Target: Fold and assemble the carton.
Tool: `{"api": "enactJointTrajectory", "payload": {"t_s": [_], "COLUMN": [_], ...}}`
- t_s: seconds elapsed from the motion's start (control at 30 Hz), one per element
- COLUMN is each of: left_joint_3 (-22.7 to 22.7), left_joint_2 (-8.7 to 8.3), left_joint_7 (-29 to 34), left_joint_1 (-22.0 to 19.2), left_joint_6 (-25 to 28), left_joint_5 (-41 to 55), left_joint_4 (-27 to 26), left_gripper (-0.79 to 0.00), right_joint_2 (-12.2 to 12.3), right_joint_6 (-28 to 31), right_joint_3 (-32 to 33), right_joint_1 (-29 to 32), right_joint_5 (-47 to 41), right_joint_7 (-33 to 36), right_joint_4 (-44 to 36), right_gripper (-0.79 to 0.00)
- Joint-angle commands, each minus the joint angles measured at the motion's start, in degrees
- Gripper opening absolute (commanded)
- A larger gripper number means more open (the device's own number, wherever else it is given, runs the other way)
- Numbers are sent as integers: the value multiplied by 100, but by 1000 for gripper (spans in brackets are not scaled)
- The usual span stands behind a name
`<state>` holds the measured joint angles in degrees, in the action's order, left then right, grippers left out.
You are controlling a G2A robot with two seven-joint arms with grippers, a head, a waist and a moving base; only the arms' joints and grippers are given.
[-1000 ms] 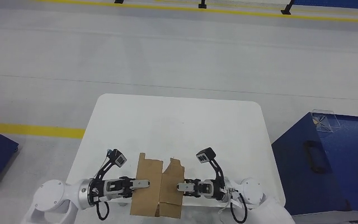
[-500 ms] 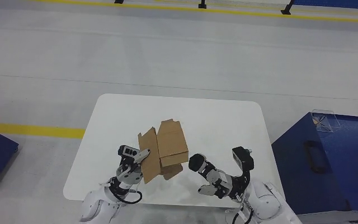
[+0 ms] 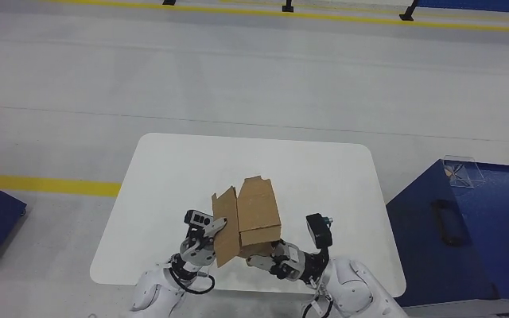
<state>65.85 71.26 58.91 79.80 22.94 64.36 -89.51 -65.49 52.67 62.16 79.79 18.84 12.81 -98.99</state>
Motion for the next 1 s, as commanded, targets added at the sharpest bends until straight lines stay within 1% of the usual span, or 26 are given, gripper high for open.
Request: {"api": "enactJointTrajectory", "payload": {"t_s": [0.0,0.17,0.2,0.23,0.3,0.37,0.43,0.53,0.63,0.73,0.8,0.97], "left_joint_3": [26,146,162,187,286,434,634,1033,1426,1717,1827,1855], "left_joint_2": [5,5,4,3,-5,-20,-32,-60,-99,-134,-148,-159], "left_joint_7": [8,47,71,78,49,2,-129,-294,-339,-368,-375,-218], "left_joint_1": [16,34,37,41,48,48,44,-5,-48,-106,-134,-112], "left_joint_6": [20,-113,-145,-164,-186,-215,-117,-214,-259,-255,-287,-398], "left_joint_5": [-1,71,51,49,46,43,60,380,502,406,326,49], "left_joint_4": [-3,5,7,4,15,64,201,462,670,749,715,341], "left_gripper": [-785,-785,-526,0,0,0,0,0,0,0,0,0], "right_joint_2": [-6,-19,-21,-20,-12,4,31,94,165,235,274,361], "right_joint_6": [-25,-104,-128,-154,-263,-519,-815,-1275,-1742,-2174,-2345,-2632], "right_joint_3": [-30,-95,-108,-120,-86,-20,113,336,619,848,952,996], "right_joint_1": [-4,-42,-42,-44,-54,-31,10,100,219,318,368,461], "right_joint_5": [-22,-94,-125,-169,-226,-336,-478,-723,-727,-434,-102,776], "right_joint_7": [-7,14,26,56,114,200,304,694,1103,1613,1896,2781], "right_joint_4": [28,69,56,47,20,-39,-165,-395,-672,-940,-1102,-1448], "right_gripper": [-785,-785,-785,-785,-785,-785,-785,-785,-785,-785,-785,-785]}}
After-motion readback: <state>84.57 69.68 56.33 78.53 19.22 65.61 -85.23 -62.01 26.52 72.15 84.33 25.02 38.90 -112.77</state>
